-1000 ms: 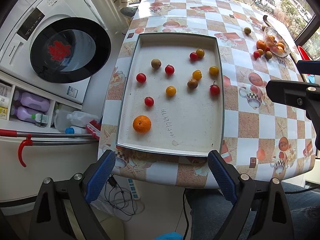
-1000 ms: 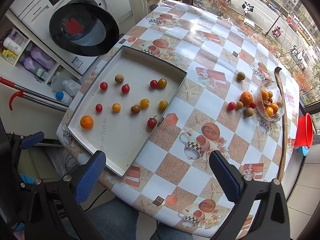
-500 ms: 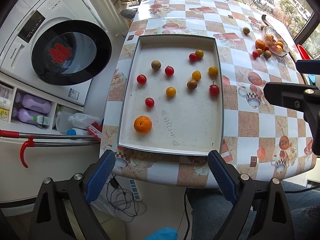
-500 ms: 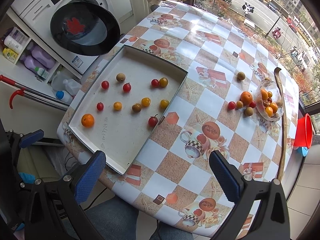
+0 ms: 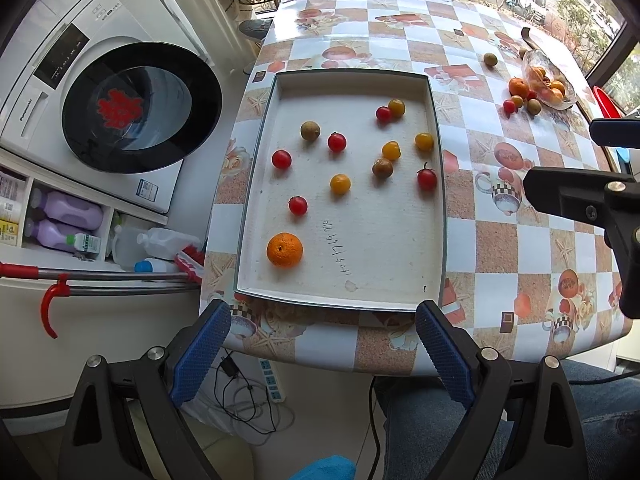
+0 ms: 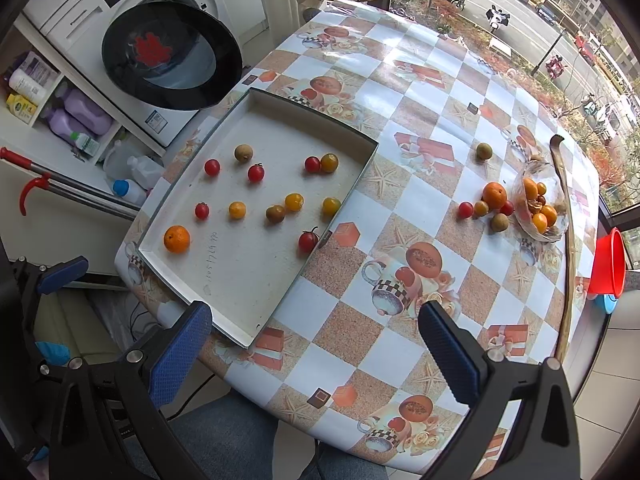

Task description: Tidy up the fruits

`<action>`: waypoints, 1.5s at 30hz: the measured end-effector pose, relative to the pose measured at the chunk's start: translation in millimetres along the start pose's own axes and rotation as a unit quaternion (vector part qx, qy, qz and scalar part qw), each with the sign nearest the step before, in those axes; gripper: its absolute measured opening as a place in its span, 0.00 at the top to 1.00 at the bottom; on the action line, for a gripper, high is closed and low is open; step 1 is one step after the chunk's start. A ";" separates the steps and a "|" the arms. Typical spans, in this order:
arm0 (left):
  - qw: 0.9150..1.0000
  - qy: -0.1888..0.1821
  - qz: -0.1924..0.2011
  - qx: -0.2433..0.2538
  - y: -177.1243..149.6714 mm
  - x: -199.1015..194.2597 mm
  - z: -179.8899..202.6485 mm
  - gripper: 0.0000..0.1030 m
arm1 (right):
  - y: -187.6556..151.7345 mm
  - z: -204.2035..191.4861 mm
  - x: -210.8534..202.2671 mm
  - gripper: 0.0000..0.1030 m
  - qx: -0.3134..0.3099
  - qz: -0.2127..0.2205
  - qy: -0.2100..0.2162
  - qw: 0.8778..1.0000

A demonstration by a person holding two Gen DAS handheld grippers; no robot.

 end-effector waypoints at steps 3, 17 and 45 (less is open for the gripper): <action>1.000 0.001 0.000 -0.001 0.2 -0.7 2.0 0.08 | -0.2 -0.1 0.2 0.00 0.000 0.000 0.000 1.000; 1.000 0.001 0.000 -0.002 0.5 -0.8 1.8 0.08 | -0.3 -0.9 0.8 0.00 0.001 0.000 0.000 1.000; 1.000 0.005 0.001 0.005 1.6 0.2 8.0 0.08 | -0.8 -1.8 2.2 0.00 0.002 -0.001 -0.001 1.000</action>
Point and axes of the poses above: each gripper's, at about its wrist camera, not at the fingertips, and x roughly the way its jaws point, z to its right, y to its top, the point moved 4 cm from there along x, roughly the way its jaws point, and after that the axes turned 13 degrees about y, right-handed, at the moved point
